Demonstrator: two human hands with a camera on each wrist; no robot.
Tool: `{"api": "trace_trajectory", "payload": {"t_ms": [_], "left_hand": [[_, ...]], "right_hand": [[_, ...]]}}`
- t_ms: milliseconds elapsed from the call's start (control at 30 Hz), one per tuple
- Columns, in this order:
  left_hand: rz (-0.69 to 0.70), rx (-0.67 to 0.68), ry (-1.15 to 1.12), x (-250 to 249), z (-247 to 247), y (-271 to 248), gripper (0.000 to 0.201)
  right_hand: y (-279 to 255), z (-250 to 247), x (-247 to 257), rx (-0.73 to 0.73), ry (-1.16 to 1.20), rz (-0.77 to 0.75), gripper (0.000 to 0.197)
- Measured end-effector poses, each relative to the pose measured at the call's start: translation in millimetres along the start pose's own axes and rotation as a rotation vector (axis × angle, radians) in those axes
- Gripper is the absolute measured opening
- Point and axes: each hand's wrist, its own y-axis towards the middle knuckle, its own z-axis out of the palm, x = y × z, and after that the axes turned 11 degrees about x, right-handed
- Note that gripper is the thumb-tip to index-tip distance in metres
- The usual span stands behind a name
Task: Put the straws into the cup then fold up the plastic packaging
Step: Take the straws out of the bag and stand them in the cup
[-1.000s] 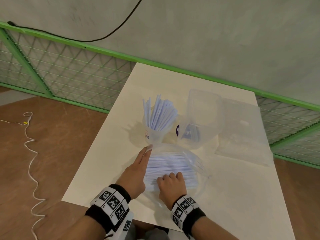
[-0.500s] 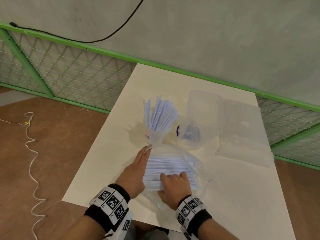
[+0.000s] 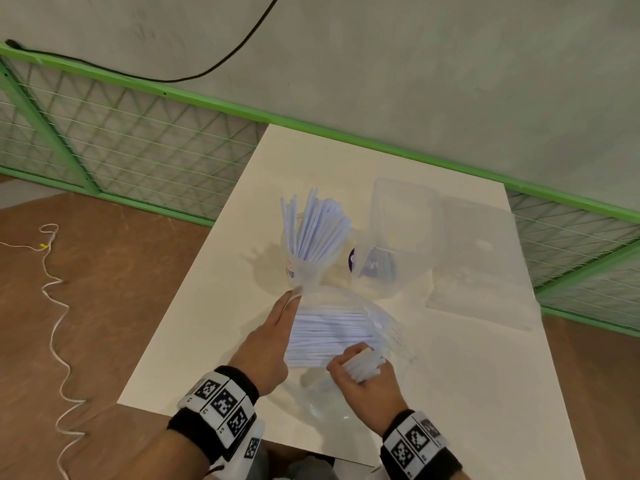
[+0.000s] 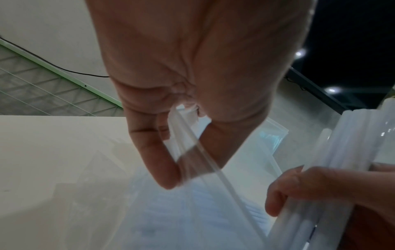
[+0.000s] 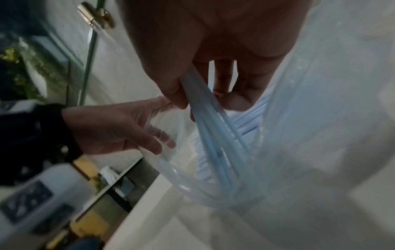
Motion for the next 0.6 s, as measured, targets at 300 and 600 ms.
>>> {"api": "trace_trajectory", "payload": {"t_ms": [300, 600], "left_hand": [[-0.028, 0.015, 0.003, 0, 0, -4, 0.108], [-0.043, 0.048, 0.016, -9, -5, -11, 0.106]], "right_hand": [[31, -74, 119, -0.064, -0.051, -0.153, 0.022], [113, -105, 206, -0.269, -0.153, -0.284, 0.011]]}}
